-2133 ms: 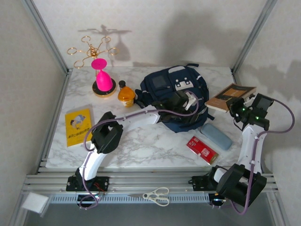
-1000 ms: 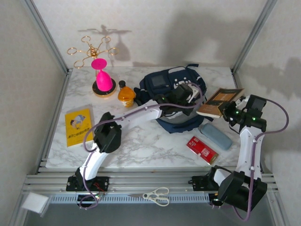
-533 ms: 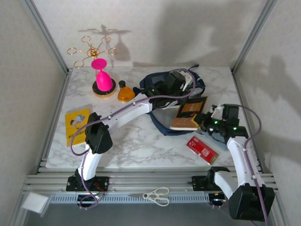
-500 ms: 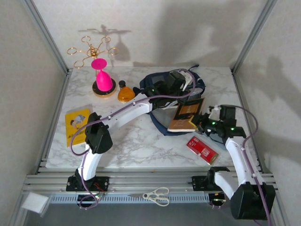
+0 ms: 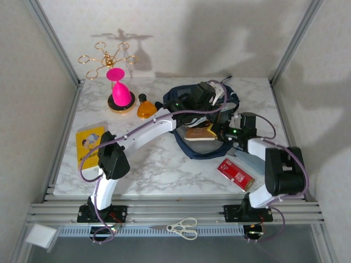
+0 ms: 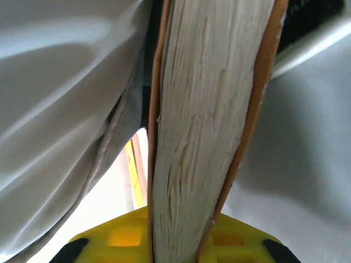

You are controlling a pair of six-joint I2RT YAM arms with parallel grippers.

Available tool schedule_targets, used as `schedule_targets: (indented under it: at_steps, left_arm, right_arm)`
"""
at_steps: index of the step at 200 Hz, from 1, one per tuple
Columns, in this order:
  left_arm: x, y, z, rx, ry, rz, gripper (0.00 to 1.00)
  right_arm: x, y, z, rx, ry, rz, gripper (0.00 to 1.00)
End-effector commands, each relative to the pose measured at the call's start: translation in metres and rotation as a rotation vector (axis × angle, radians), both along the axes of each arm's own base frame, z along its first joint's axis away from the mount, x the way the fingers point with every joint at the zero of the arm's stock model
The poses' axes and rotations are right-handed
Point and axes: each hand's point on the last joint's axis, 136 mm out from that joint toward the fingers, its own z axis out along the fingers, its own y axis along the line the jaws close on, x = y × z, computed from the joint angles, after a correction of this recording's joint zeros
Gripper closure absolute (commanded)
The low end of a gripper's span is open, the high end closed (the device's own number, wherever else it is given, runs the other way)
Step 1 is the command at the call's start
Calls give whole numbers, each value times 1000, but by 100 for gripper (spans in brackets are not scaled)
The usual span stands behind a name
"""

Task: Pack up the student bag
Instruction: Place the book in the student bag.

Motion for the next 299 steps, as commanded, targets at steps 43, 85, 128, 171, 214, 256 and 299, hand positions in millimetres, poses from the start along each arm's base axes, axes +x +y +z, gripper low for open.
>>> schedule_targets:
  at_steps: [43,85,128,171,214,256,299]
  left_arm:
    - [-7,15,96,-184,-141,45,100]
    - [-2,17,92,-172,-151,71,100]
    - [0,12,89,-182,-149,66,100]
    - [-2,7,85,-189,-135,45,100]
    - [-4,6,82,-185,-122,33,100]
    - [-7,10,80,-157,-120,27,100]
    - [-6,4,74,-175,-105,15,100]
  right_arm:
    - [58,-11,-30,-227,-40,-2,62]
    - [28,-34,-36,-395,30,-32,27]
    - [-17,-58,-47,-515,122,-137,21]
    - [-29,-16,-54,-529,112,-74,43]
    - [-1,-6,-66,-605,73,-113,72]
    - [52,-36,-41,-701,-80,-257,87]
    - [89,-17,-22,-646,-240,-227,87]
